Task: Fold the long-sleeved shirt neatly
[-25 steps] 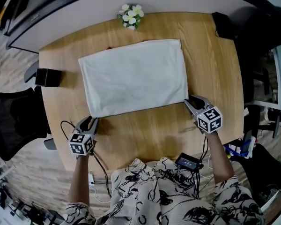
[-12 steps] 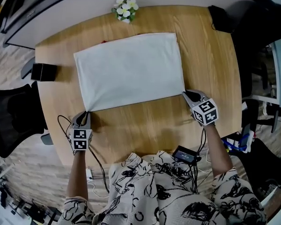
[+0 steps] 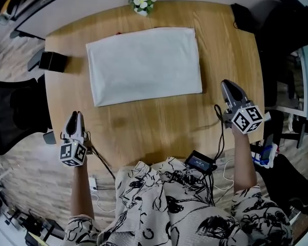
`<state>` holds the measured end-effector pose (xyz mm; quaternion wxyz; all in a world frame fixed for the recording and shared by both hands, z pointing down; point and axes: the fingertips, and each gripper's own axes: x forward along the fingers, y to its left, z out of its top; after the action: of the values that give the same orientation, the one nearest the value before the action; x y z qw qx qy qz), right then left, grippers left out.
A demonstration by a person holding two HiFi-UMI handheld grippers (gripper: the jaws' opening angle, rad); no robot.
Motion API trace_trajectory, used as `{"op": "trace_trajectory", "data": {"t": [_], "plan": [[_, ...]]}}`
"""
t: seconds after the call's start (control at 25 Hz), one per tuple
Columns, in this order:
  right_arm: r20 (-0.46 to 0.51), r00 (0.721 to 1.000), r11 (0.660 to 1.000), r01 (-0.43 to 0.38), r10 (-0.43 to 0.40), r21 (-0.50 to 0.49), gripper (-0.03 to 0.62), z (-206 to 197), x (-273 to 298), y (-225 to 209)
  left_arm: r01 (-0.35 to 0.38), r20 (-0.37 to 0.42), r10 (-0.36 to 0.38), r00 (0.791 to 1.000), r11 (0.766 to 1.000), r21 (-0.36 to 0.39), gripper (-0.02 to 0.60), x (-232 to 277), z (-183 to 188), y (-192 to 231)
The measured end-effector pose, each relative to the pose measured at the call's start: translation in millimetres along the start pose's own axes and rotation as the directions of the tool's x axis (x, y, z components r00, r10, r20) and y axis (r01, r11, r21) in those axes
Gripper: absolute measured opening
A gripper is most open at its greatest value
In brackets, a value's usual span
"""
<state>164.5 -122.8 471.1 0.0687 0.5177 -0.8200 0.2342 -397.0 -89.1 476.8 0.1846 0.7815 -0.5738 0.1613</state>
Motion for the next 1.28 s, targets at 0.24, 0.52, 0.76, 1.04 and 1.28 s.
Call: {"op": "trace_trajectory", "data": {"t": [0.24,0.52,0.76,1.04,1.28], "plan": [[0.354,0.932,0.981,-0.008,0.078,-0.195,0.005,105,-61,65,0.068,0.222,-0.096,0.970,0.989,0.130,0.005,-54,72,-45],[0.524,0.844,0.964,0.032,0.116,-0.264,0.006,144,-139,159,0.057,0.493,-0.108,0.863,0.991,0.118,0.006,-161,135,-71],[0.572,0.817,0.965,0.092,0.067,-0.244,0.006,156,-202,214,0.017,0.561,-0.021,0.828,1.000,0.013,0.002,-243,140,-67],[0.532,0.847,0.941,0.173,0.008,-0.290,0.006,122,-269,253,-0.039,0.550,0.036,0.834,0.999,-0.006,-0.002,-301,127,-74],[0.517,0.854,0.942,0.224,-0.067,-0.248,0.006,113,-311,249,-0.079,0.523,0.053,0.850,0.997,0.027,-0.002,-326,115,-81]]}}
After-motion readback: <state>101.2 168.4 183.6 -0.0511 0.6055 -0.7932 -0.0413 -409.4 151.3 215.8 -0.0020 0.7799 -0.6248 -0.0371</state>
